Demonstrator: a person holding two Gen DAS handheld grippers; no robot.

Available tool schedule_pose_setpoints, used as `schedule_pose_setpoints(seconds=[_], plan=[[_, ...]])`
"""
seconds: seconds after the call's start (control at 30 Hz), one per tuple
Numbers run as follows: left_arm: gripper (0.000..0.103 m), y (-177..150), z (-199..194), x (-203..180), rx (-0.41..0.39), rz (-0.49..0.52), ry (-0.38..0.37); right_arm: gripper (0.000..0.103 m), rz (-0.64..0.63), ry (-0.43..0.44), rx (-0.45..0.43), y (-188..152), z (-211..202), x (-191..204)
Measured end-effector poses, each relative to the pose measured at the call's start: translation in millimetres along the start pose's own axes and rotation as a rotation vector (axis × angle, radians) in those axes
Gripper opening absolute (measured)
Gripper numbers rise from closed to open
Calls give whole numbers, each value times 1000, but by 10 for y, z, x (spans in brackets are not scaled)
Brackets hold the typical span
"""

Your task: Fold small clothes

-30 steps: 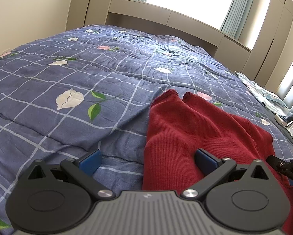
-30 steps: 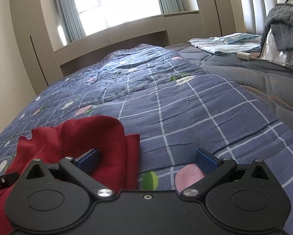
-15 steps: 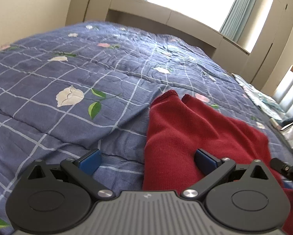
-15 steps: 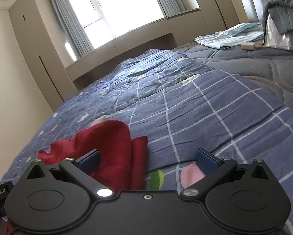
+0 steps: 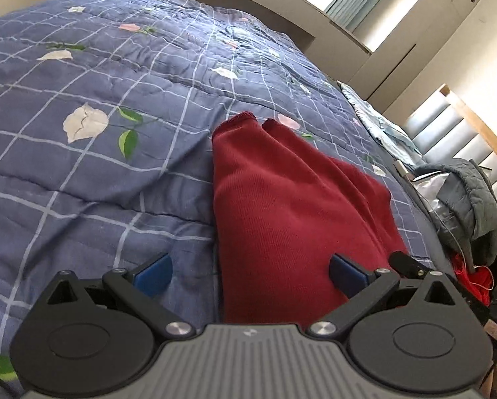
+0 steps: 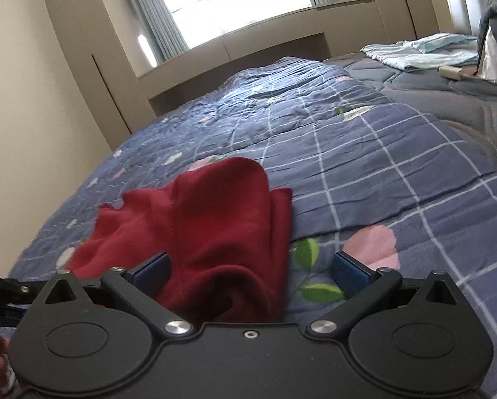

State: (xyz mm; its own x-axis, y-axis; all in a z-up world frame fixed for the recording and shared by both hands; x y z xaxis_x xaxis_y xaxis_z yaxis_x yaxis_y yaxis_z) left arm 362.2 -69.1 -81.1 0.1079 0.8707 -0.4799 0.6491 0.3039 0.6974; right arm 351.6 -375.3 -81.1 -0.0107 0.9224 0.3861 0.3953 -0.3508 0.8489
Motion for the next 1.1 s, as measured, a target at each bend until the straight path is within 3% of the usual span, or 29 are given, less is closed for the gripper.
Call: schedule_pose_setpoints(seconds=[0.17, 0.4, 0.67, 0.83, 1.0, 1.1], plan=[[102, -2, 52, -40, 7, 24, 19, 102, 116, 28, -19, 31, -27, -133], [102, 12, 8, -33, 34, 23, 28, 100, 116, 27, -21, 29, -57, -123], [102, 19, 13, -28, 56, 12, 35, 78, 161, -14, -49, 40, -107, -218], [102, 25, 34, -37, 74, 21, 48, 72, 161, 1, -42, 42, -112, -220], [103, 18, 46, -50, 84, 25, 61, 50, 153, 44, -26, 25, -97, -177], [103, 22, 41, -52, 90, 16, 68, 48, 156, 55, -18, 8, -86, -164]])
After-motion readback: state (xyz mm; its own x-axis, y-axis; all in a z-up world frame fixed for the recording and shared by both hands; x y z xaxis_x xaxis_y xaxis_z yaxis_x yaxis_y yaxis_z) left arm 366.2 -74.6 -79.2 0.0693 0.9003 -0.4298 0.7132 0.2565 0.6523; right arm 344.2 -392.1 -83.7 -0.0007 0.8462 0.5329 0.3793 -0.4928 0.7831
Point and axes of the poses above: each gripper's, at about its wrist camera, not at the fingertips, and z roughly the way its jaws point, x to its left, y to its top, the point moved 4 cm from there along z, roughly the way its jaws point, and after that the axes turned 13 degrees about -x, right-handed, at the moved point
